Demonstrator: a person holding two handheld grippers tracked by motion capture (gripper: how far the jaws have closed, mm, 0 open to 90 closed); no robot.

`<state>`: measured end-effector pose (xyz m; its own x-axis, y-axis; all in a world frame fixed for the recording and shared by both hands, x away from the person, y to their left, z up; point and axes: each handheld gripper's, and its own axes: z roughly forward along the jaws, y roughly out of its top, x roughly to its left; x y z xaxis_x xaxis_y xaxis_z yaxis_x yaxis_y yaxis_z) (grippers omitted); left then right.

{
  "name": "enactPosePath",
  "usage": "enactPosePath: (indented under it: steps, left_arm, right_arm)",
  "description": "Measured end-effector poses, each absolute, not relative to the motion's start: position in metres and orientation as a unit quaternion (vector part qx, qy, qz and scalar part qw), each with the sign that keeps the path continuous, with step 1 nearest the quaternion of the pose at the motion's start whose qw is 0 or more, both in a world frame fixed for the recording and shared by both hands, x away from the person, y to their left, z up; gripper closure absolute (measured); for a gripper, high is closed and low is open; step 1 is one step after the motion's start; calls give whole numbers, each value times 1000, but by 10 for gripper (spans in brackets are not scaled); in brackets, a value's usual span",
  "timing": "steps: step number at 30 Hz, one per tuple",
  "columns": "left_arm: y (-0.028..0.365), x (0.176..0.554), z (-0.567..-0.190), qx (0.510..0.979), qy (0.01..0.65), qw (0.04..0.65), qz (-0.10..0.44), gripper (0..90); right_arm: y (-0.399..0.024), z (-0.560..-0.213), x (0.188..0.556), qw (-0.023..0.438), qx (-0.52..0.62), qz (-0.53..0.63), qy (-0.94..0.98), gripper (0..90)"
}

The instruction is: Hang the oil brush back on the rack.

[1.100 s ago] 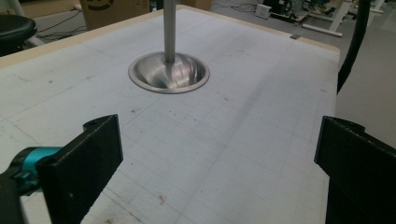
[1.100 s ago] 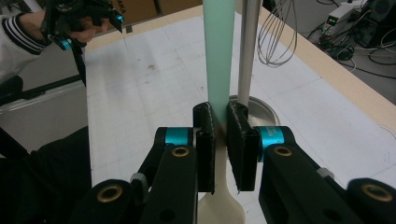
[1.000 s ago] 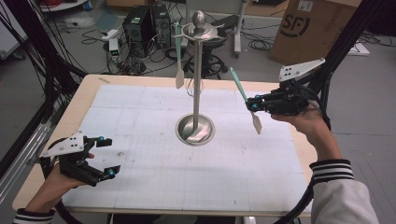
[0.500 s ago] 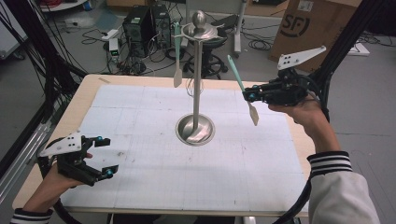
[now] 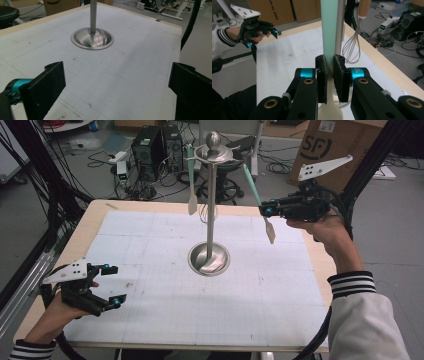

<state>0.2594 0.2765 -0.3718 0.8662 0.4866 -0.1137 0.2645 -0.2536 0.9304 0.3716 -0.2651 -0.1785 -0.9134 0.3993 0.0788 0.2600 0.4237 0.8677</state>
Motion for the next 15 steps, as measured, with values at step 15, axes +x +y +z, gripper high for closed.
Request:
enactPosePath:
  steps: [15]
  left_arm:
    - [279,262,-370,786,239,561,100,17]
  right_arm:
    - [-262,-172,381,72,197,498,841,821]
